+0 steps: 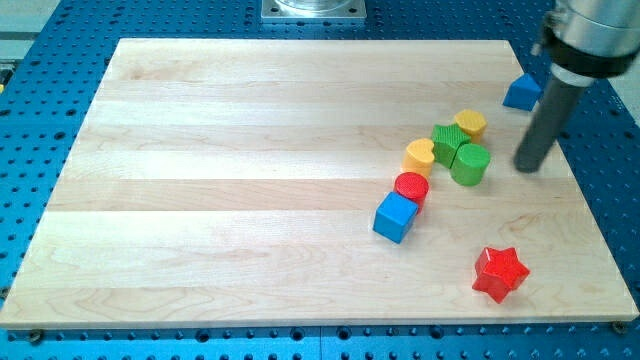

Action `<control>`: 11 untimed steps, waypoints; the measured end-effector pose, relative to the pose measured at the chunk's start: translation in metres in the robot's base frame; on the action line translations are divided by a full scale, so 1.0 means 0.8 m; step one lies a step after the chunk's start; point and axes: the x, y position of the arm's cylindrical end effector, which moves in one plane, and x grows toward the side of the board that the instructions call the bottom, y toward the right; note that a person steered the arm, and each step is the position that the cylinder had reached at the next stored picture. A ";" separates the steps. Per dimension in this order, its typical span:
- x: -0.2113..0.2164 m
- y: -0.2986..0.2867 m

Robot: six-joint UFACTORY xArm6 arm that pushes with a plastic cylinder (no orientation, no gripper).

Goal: Move the green circle to the bottom of the green star

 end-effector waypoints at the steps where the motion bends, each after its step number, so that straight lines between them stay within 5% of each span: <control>1: 0.019 -0.002; 6: 0.051 -0.012; 9: 0.031 -0.093; 11: 0.005 -0.071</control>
